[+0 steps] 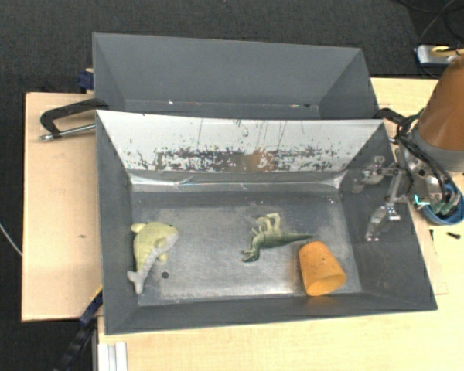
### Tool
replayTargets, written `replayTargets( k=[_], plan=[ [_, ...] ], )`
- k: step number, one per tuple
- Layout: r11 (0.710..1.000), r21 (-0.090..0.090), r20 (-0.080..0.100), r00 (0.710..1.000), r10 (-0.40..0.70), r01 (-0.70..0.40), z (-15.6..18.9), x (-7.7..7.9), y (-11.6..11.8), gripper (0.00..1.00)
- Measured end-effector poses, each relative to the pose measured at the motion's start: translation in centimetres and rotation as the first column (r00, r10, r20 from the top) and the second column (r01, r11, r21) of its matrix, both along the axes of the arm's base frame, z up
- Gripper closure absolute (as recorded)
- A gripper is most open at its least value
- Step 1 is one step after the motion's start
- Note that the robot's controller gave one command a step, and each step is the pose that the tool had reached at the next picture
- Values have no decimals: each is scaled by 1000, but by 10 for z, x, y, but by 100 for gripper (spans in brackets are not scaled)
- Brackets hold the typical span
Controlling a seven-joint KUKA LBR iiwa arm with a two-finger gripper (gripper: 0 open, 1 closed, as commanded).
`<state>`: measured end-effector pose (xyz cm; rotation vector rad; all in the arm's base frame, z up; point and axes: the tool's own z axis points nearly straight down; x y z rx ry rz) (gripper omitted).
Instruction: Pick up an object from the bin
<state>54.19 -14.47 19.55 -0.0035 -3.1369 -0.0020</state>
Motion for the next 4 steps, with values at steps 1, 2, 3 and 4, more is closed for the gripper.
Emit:
replayTargets(
  k=[1,2,3,4],
  plan=[
    [945,2,5,945,328,-328,-82,34,66,0],
    [857,2,6,857,516,-516,-121,-2,109,0],
    [858,-2,8,858,514,-514,-120,0,107,100],
    [792,-10,17,791,611,-611,53,12,111,100]
  ],
)
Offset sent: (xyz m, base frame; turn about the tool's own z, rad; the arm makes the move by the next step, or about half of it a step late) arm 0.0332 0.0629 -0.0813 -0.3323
